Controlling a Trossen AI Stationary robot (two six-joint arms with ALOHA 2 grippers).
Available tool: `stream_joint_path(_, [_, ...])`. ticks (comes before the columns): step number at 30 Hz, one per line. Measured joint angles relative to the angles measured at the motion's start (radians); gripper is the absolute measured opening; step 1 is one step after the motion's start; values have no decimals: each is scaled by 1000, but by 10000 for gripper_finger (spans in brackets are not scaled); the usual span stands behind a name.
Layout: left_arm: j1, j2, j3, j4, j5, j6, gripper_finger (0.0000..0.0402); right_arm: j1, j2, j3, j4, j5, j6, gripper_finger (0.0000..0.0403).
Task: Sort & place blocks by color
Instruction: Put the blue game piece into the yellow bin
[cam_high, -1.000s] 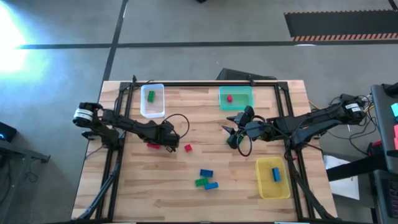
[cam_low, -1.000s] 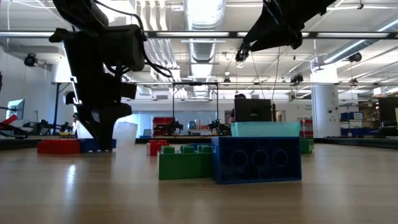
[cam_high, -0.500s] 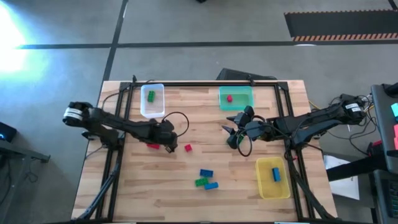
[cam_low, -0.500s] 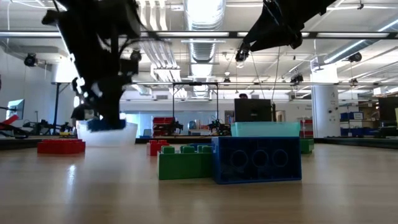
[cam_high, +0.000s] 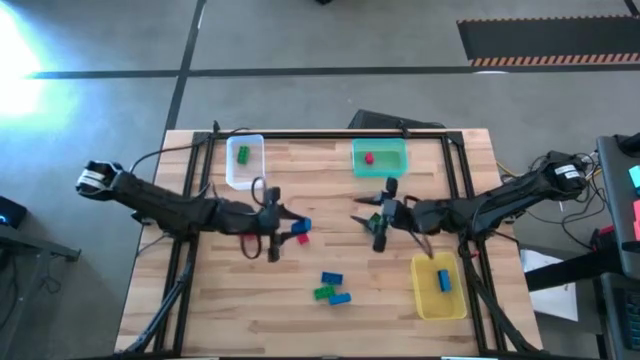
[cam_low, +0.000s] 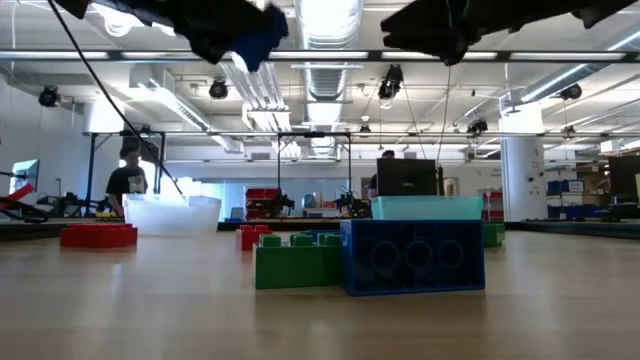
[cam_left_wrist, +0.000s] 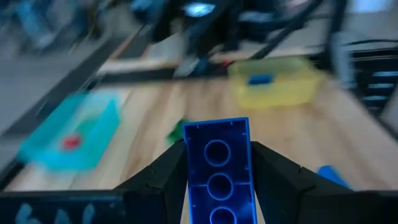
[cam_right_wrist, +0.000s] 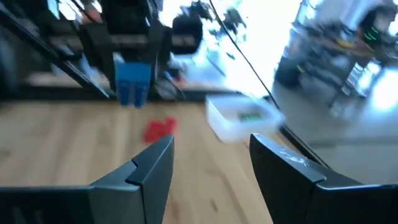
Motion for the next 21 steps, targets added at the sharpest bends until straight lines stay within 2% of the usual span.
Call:
stream_joint_path(4, [0,-4,-73,280,63,26,141,6,7,-36,95,-129,-97,201])
stream_joint_path(7, [0,-3,-116,439,89,-35,141,38,31,-45,199,-130,-210,201])
stream_joint_path(9, [1,-3,-132,507,95,-97,141,68,58,-39,276,-93,-319,201])
stream_joint_path(13, [3,-3,-139,536,95,-212,141,118,127,26,305,-2,-544,201])
stream_joint_path(17, [5,-3,-139,554,96,-348,141,130,216,116,301,11,-737,201])
stream_joint_path(19, [5,-3,-140,553,96,-366,141,130,256,160,297,31,-786,201])
stream_joint_path(21, [5,-3,-147,553,96,-333,141,131,295,211,300,67,-767,201])
